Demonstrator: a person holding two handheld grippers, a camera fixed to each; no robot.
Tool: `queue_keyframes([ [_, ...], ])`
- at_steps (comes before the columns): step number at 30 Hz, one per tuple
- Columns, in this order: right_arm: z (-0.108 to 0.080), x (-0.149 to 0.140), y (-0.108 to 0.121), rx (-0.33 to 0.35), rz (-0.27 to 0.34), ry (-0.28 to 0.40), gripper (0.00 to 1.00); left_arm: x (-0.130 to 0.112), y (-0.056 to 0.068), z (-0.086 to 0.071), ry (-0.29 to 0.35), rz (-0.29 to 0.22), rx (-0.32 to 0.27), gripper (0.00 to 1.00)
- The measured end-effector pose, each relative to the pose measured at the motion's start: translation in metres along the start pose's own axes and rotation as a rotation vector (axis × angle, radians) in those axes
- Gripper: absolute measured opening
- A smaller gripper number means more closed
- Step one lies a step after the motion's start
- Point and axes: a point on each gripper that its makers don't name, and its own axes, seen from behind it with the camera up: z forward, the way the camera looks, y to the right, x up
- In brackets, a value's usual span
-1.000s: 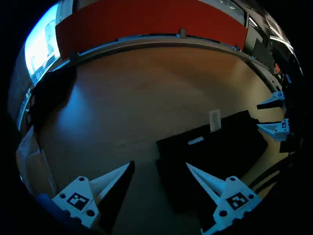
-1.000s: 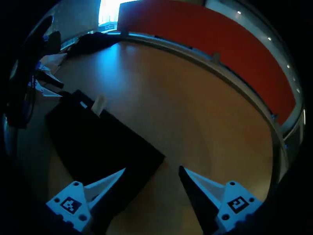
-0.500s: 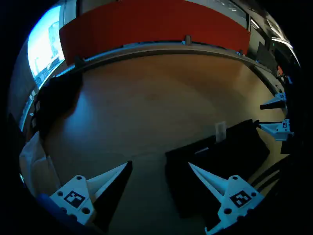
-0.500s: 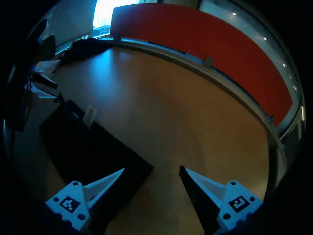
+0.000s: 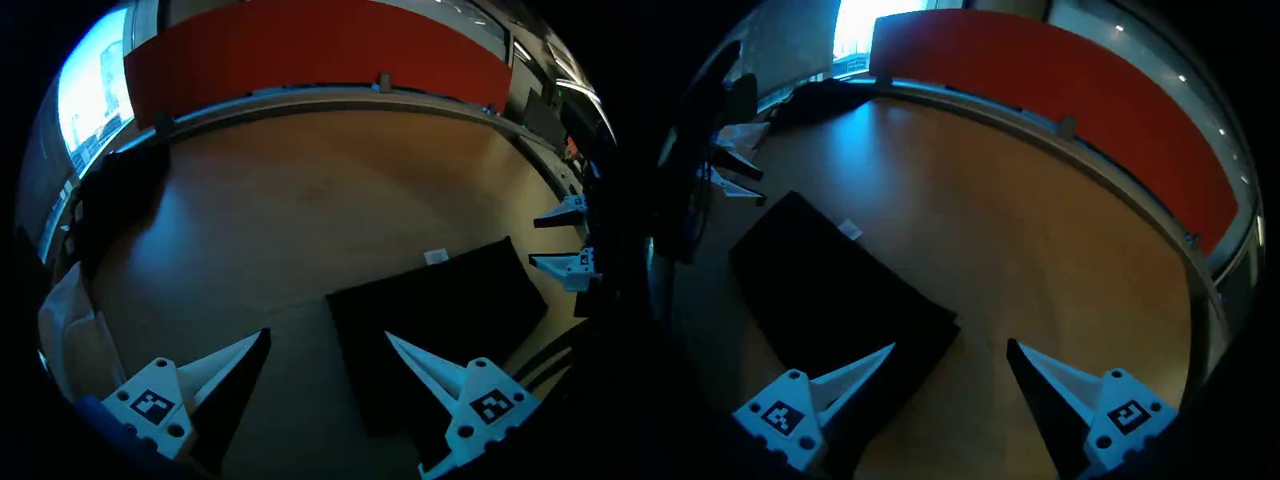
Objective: Fold towel
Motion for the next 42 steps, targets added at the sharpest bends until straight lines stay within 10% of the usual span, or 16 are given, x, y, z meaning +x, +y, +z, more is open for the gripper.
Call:
queue_keyframes([
  [42,-0.047,-0.052,-0.046,0.053,0.033,-0.006,0.98,-0.073,0.002,-0.059,-0.027,-0.086,0.017,0.94],
])
